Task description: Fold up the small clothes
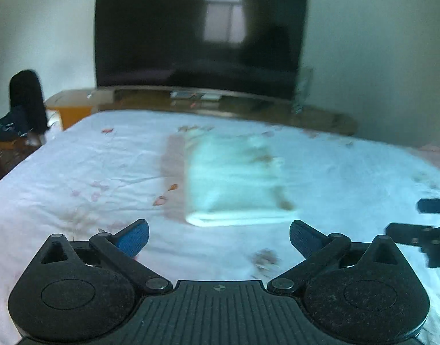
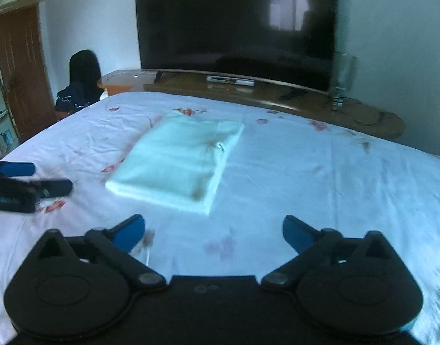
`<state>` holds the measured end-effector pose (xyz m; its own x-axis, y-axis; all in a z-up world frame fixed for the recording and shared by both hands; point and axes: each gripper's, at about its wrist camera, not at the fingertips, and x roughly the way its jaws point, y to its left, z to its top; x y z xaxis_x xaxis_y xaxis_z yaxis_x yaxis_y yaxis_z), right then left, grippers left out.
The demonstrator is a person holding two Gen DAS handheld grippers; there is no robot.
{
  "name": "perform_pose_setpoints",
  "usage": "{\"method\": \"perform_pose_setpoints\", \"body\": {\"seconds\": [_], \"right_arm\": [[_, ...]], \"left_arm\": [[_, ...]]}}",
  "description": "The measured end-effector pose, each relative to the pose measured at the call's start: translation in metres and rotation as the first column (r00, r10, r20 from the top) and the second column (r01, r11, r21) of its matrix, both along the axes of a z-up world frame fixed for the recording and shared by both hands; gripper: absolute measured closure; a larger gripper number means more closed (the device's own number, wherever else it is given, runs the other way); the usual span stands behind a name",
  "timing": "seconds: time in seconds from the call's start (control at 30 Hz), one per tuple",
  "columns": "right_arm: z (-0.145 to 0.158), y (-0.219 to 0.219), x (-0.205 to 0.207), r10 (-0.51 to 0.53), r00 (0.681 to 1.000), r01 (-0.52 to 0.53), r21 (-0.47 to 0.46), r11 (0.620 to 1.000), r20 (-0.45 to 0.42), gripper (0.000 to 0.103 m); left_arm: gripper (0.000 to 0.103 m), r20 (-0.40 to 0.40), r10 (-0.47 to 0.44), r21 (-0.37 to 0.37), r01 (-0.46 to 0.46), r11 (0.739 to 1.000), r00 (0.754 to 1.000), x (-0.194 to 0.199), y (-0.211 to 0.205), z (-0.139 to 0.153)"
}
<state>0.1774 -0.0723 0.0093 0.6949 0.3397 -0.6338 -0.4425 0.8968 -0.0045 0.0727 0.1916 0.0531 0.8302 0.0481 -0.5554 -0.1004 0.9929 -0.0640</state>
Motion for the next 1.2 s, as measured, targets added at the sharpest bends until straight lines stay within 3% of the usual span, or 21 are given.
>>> {"method": "perform_pose_setpoints", "body": {"seconds": [0.13, 0.27, 0.5, 0.77, 1.2], "right_arm": [[0.027, -0.034, -0.058, -0.085, 0.996, 0.085, 0.022, 0.996, 0.007, 0.0], [0.052, -0.053, -0.112, -0.112, 0.99, 0.102, 0.103, 0.989, 0.092, 0.0], [0.083, -0.056, -0.154, -0.107, 0.981, 0.085, 0.138, 0.987, 0.159, 0.0], [0.093, -0.058, -0.184, -0.115, 0.975, 0.09, 0.135, 0.987, 0.188, 0.0], [0.1, -0.055, -0.196, -0.138, 0.964, 0.112, 0.124, 0.986, 0.227, 0.0]], "left_arm": [[0.0, 0.077, -0.003, -0.017, 0.004, 1.0, 0.997, -0.068, -0.019, 0.028], [0.0, 0.139, 0.004, -0.028, 0.0, 1.0, 0.99, -0.122, -0.035, 0.051], [0.0, 0.207, -0.022, -0.03, 0.029, 0.999, 0.978, -0.18, -0.051, 0.076], [0.0, 0.242, -0.043, -0.017, 0.049, 0.999, 0.969, -0.201, -0.061, 0.086], [0.0, 0.266, -0.067, -0.012, 0.072, 0.997, 0.962, -0.204, -0.067, 0.093]]}}
